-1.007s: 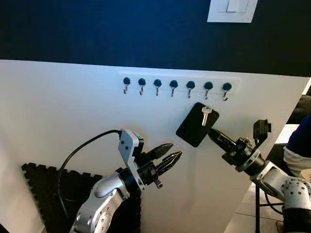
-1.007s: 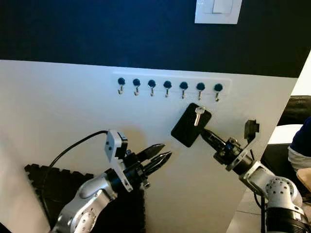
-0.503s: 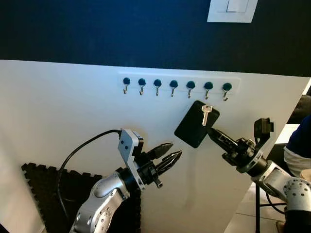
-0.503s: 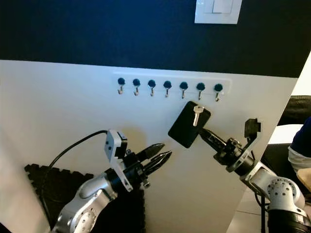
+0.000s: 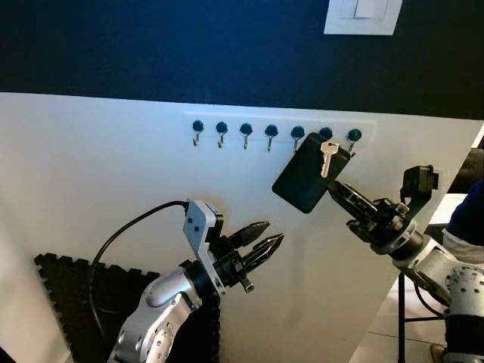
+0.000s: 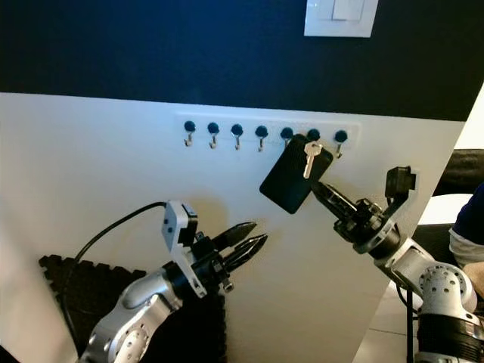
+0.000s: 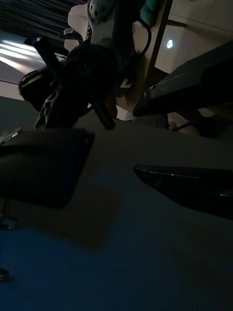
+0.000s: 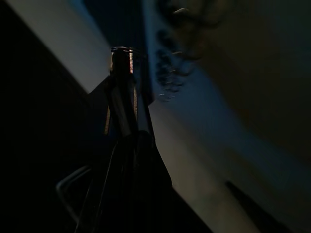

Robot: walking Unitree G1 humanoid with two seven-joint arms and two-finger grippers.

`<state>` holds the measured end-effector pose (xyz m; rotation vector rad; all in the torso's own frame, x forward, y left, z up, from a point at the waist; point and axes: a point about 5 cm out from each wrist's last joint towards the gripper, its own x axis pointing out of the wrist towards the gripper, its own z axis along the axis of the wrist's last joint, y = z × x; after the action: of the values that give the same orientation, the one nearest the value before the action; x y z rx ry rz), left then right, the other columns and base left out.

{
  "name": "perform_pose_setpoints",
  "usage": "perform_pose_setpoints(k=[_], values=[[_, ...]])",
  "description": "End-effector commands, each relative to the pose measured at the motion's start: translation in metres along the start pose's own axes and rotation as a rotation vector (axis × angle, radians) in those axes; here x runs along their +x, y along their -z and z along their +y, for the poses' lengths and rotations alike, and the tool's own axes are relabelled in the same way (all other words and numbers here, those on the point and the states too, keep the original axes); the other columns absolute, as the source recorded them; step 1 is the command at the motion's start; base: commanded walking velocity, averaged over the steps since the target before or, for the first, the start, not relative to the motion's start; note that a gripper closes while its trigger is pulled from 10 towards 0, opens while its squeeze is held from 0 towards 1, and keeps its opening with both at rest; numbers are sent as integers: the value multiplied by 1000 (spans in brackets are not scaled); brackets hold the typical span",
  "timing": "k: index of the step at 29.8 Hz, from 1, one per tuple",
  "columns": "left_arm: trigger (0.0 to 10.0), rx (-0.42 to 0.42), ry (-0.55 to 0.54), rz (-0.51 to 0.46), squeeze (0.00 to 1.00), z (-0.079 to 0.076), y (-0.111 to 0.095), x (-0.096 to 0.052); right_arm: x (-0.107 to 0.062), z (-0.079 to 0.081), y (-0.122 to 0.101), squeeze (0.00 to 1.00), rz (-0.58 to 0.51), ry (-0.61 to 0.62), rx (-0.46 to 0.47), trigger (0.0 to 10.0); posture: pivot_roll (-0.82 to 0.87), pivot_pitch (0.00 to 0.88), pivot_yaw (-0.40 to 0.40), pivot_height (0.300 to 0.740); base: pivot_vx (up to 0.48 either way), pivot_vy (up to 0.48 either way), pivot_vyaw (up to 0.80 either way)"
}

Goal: Hang keys on a hook

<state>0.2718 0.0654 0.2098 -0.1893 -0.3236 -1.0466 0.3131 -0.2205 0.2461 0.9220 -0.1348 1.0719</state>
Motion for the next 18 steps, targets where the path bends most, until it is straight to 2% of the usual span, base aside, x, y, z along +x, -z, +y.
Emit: perform_pose_setpoints(k=[1,18], values=[[10000,-6,4,4,0,-1,0,-1,-2,-2,-8,0,-20,28,-22,10000,67,64,20,740,0,0,0],[10000,-3,-1,6,0,0,0,-1,-3,-15,-6,0,-18,90,9,10000,70,63,20,740,0,0,0]])
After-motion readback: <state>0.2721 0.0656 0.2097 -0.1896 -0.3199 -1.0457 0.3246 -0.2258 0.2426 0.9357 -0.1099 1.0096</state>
